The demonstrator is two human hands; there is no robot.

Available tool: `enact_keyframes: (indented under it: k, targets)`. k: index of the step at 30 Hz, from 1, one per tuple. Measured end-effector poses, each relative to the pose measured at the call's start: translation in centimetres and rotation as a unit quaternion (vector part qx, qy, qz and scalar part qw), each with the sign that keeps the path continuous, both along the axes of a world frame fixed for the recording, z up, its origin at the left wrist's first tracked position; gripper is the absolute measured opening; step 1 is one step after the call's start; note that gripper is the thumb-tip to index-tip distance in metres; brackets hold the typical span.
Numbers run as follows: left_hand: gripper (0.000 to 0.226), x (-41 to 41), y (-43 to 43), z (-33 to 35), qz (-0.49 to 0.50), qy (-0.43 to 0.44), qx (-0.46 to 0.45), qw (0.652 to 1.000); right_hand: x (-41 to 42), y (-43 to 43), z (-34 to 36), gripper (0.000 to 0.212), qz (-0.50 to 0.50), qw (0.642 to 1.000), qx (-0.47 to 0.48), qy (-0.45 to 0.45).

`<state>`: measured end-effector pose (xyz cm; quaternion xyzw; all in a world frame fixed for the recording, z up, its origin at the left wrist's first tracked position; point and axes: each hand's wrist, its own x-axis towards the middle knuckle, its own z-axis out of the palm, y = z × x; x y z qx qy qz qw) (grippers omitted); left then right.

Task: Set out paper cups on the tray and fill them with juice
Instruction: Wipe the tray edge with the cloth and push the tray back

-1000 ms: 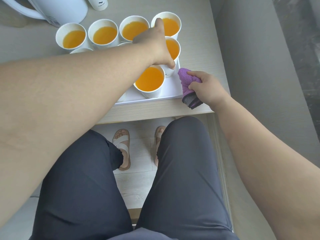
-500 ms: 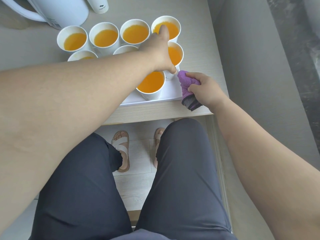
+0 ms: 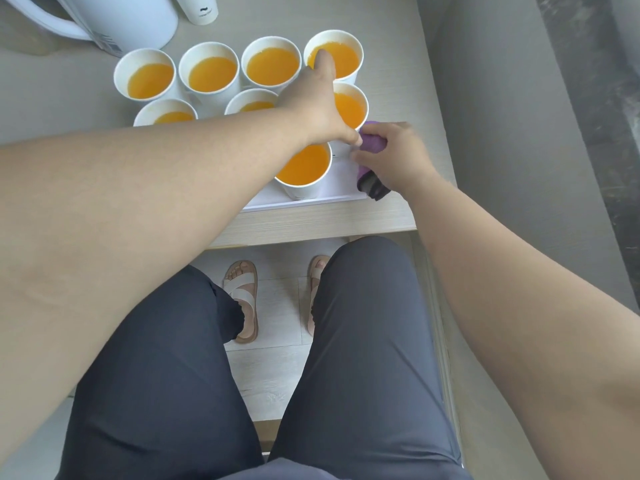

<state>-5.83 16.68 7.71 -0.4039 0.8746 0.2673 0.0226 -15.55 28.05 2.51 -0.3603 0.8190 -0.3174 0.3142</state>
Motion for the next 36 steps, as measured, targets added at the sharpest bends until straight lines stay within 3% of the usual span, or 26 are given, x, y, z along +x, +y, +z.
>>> enact_keyframes:
  k: [8,11,14,17,21,26,29,33,36]
  targets:
    - [0.087,0.8,-1.1,0.8,-0.03,-0.008,0.076,0.997,-0.2,-2.1,0.4,0.043,0.03,0.996,0.042,0.068]
    - [0.072,1.1,-2.0,1.4,0.007,-0.004,0.146,0.989,-0.3,-2.3,0.4,0.044,0.039,0.996,0.036,0.072]
    - [0.045,0.9,-2.4,2.4,0.103,0.067,0.271,0.955,-0.4,-2.3,0.2,0.046,0.039,0.995,0.035,0.081]
    - [0.051,0.8,-2.7,2.7,0.149,0.098,0.35,0.919,-0.4,-2.3,-0.1,0.044,0.035,0.995,0.029,0.093]
    - [0.051,1.0,-2.5,2.7,0.156,0.112,0.366,0.911,-0.4,-2.3,-0.3,0.043,0.028,0.997,0.011,0.073]
    - [0.051,1.2,-2.3,2.6,0.148,0.113,0.359,0.914,-0.5,-2.2,-0.4,0.045,0.027,0.996,0.004,0.08]
    - [0.04,1.3,-2.2,2.6,0.127,0.098,0.329,0.93,-0.5,-2.0,-0.3,0.045,0.029,0.996,0.008,0.082]
    - [0.017,1.9,-2.2,2.8,0.093,0.062,0.207,0.972,-0.4,-1.8,-0.2,0.043,0.023,0.998,0.007,0.063]
    - [0.008,3.0,-2.1,3.2,0.027,0.036,0.054,0.997,-0.3,-1.8,-0.3,0.044,0.016,0.999,0.008,0.051]
